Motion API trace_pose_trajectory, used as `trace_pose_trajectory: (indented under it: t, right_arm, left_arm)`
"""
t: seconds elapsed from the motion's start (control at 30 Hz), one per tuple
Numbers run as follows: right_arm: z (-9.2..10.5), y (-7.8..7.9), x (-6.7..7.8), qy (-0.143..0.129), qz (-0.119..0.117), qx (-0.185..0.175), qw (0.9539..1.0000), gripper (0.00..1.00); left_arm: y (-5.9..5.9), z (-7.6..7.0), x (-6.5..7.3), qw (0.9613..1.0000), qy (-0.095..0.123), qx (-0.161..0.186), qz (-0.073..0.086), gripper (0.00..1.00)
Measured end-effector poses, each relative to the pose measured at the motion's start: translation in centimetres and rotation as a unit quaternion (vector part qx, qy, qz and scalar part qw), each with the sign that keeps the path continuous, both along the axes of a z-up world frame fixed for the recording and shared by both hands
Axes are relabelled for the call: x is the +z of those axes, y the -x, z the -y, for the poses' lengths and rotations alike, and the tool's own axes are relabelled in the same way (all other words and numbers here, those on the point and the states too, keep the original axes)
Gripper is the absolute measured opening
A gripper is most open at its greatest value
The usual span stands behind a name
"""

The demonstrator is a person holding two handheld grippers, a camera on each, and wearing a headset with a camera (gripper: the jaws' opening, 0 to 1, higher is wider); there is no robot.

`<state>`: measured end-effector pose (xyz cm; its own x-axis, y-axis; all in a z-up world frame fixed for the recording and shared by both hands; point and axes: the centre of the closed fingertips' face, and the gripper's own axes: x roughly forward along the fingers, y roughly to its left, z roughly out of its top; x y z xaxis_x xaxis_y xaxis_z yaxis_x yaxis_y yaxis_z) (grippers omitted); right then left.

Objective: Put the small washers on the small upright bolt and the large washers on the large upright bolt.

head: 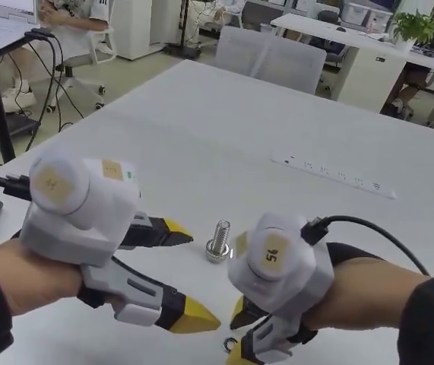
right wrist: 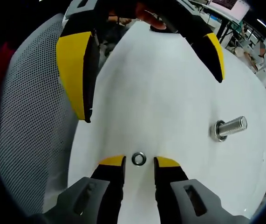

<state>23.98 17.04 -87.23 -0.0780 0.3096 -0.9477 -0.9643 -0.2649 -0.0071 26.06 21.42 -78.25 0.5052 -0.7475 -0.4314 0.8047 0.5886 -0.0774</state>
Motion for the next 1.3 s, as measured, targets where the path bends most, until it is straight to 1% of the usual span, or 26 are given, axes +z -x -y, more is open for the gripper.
trace_pose_trajectory:
  t: [0.27,0.4,0.53,0.67,1.3]
  right_arm:
    - [0.03,0.26,-0.04,0.001,0.006,0.005,1.0,0.24]
    - [0.0,0.33,-0.04,0.003,0.007,0.003,1.0,0.21]
    - [-0.04,0.54,-0.08,0.007,0.013,0.01,0.9998,0.16]
    - [-0.08,0.46,-0.04,0.008,0.016,0.01,0.9998,0.14]
    - [-0.13,0.45,-0.13,0.006,0.016,0.003,0.9999,0.13]
  left_arm:
    - [0.13,-0.01,0.09,1.0,0.002,0.0,0.002,0.7]
    - [0.22,-0.01,0.14,1.0,0.003,0.0,0.003,0.7]
    - [0.3,0.04,0.16,1.0,0.004,0.001,0.004,0.7]
    - [0.46,0.1,0.26,1.0,0.004,0.0,0.005,0.7]
    - [0.57,0.13,0.28,1.0,0.004,-0.003,0.003,0.69]
